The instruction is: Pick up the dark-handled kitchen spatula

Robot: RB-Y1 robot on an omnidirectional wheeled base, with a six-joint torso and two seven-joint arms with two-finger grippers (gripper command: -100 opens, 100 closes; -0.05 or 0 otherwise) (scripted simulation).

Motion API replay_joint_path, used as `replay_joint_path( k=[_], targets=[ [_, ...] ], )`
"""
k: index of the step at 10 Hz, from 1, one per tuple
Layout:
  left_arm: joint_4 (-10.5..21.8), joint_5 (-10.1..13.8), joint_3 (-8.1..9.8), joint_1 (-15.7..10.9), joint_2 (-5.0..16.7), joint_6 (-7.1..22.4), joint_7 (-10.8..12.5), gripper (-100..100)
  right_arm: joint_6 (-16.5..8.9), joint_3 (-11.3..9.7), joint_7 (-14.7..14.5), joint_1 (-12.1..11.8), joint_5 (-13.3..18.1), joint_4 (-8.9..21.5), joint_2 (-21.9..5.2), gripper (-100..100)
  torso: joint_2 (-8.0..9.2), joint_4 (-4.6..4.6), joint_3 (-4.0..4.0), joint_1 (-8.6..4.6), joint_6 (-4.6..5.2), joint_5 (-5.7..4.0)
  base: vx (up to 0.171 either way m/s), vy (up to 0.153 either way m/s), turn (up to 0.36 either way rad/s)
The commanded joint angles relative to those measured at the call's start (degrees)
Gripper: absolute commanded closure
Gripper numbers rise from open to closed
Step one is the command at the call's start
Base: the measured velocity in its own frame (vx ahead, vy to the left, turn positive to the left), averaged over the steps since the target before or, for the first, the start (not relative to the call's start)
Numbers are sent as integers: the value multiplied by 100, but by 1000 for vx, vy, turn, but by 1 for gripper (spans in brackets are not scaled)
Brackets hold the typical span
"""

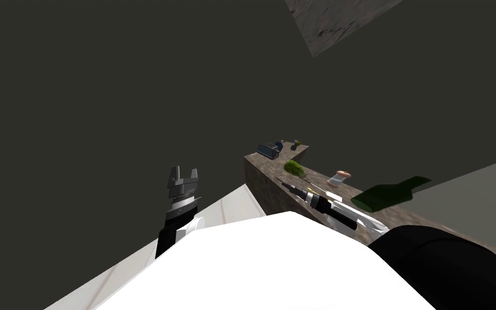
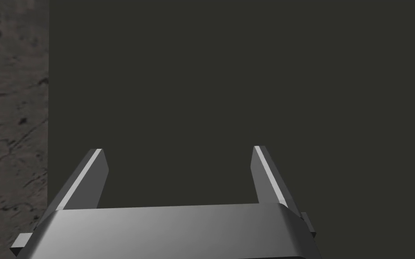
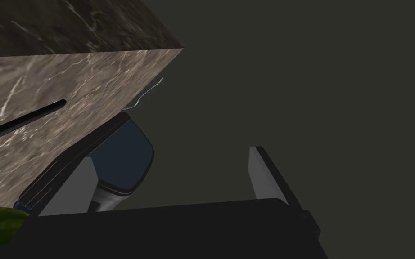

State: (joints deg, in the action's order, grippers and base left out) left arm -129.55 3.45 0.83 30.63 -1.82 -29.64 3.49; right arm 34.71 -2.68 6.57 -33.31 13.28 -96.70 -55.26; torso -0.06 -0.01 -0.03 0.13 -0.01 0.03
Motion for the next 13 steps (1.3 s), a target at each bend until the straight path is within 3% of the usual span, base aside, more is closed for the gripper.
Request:
replay_joint_path(
  k=[1,4,9,11,13],
  targets=[
    [0,0,0,0,0,0,0,0,48,2,-32,-55,33,120,-209,-100,0,0,0,0,0,0,12,31,88],
    [0,0,1,0,0,0,0,0,117,-47,-79,-144,167,574,-728,-100,2,1,1,-6,2,-1,12,31,89],
    [0,0,0,0,0,0,0,0,180,-108,-128,-237,305,1011,-1377,-100,0,0,0,3,0,1,13,34,96],
    [0,0,0,0,0,0,0,0,238,-187,-178,-338,445,1354,-1811,-100,0,0,0,2,1,1,18,48,134],
    [0,0,0,0,0,0,0,0,265,-234,-202,-391,516,1621,-2062,-100,1,0,0,1,2,1,16,42,118]
  ],
)
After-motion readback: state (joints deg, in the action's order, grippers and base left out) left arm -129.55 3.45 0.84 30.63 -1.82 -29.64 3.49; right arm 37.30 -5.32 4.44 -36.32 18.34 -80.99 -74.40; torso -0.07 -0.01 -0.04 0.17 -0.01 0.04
